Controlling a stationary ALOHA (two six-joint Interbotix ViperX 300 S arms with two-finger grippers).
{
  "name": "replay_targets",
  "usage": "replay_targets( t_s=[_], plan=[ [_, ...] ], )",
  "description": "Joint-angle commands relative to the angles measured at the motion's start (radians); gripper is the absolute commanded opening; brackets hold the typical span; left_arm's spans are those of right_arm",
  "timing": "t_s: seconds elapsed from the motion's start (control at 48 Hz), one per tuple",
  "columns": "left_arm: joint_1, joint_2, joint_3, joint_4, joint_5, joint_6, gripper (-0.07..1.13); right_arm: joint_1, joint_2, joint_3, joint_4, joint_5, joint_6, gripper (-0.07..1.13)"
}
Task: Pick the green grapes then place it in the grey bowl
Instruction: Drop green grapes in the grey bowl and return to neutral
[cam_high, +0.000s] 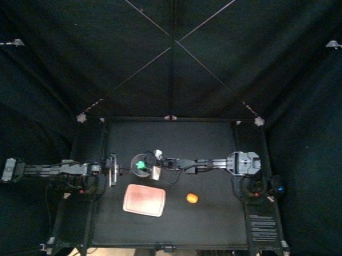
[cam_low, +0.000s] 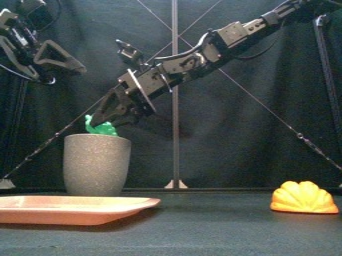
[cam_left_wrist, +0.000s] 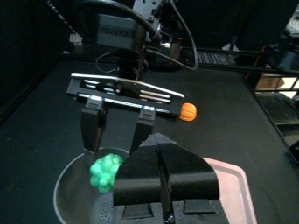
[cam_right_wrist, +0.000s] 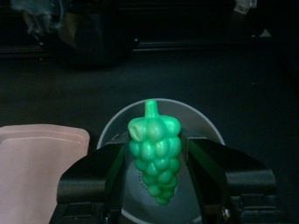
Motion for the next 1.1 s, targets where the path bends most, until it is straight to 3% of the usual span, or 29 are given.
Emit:
replay_targets(
  t_s=[0.021, 0.146, 0.5, 1.104],
  plan=[
    [0.0, 0.005, -0.014, -0.002, -0.005, 0.002, 0.12, 0.006, -0.008, -0.048, 0.003, 0.015, 0.003, 0.83],
    [0.0, 0.005, -0.014, -0.002, -0.006, 0.002, 0.12, 0.005, 0.002, -0.057, 0.003, 0.017, 0.003, 0.92],
    [-0.002, 0.006, -0.015, -0.002, -0.006, 0.002, 0.12, 0.003, -0.08, -0.008, -0.02, 0.017, -0.002, 0.93],
    [0.006, 0.005, -0.015, -0.005, -0.049, 0.002, 0.12, 0.009, -0.534, 0.571, -0.011, -0.325, 0.005, 0.92]
  ],
)
